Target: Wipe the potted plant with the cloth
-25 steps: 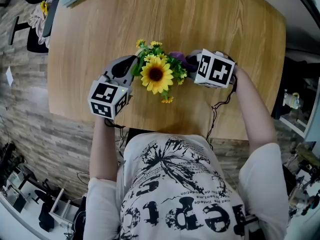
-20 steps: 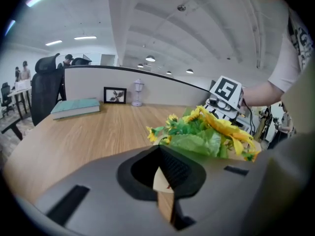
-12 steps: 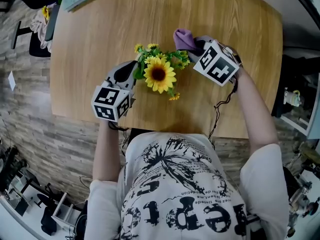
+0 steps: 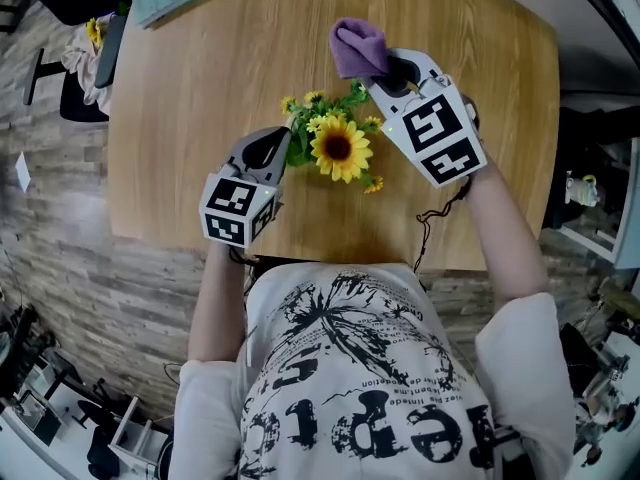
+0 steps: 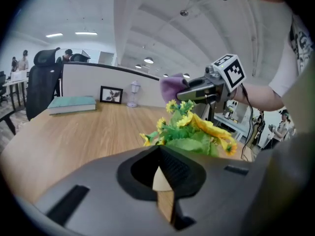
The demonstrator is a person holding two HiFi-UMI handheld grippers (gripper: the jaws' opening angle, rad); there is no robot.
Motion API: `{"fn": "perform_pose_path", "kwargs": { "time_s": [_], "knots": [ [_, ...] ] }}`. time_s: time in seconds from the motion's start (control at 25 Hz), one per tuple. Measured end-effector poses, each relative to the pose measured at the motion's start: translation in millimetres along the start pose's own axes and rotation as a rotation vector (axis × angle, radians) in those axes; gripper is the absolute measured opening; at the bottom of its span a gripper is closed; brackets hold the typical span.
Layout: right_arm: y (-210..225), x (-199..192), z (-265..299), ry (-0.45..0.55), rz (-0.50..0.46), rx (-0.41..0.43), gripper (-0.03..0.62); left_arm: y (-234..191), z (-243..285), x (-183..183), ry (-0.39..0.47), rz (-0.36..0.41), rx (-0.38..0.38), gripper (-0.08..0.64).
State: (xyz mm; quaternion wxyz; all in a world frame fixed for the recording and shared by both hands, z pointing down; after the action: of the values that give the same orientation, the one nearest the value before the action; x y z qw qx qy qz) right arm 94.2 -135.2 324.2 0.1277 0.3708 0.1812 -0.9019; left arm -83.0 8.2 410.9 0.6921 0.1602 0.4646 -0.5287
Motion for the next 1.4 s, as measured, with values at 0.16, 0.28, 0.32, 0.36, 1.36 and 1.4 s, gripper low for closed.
{"fn": "perform_pose_path", "kwargs": {
  "time_s": [0.16,0.28,0.32,0.36,1.36,1.4],
  "knots": [
    [-10.3,36.6,-17.6,0.056,0.054,-0.045,0.075,-10.5,-17.9,18.4,0.079,-0.005,-0.065,0.003],
    [-23.1,61.0,-17.3,0.055,0.081,-0.077,0.075,-25.4,-33.7,36.3,0.102,0.059,-0.103,0.003],
    [-28.5,69.4,-15.4,0.059,0.087,-0.096,0.075,-32.8,-39.3,42.1,0.103,0.088,-0.118,0.003],
    [-34.7,78.0,-13.7,0.065,0.091,-0.114,0.075,-40.2,-45.4,47.1,0.105,0.114,-0.135,0.003],
    [-165.4,56.6,108.1,-0.22,0.545,-0.222,0.075,-147.0,-102.8,32.9,0.101,0.244,-0.374,0.003],
    [-168.0,53.9,112.1,-0.229,0.563,-0.223,0.075,-148.8,-102.6,30.2,0.097,0.24,-0.375,0.003]
  ]
}}
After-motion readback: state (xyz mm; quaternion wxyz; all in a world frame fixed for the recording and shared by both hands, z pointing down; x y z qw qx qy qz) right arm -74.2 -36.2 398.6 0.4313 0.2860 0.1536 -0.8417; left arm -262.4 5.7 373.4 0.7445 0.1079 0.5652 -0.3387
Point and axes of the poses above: the fingertips, and each gripper's own axes: z forward along the fingers, y to its right, x out of its top, the point moved 9 cm from there along -z, backward along the fingers, and after that the axes turned 2 degrees about -x, right-handed, at the moved point
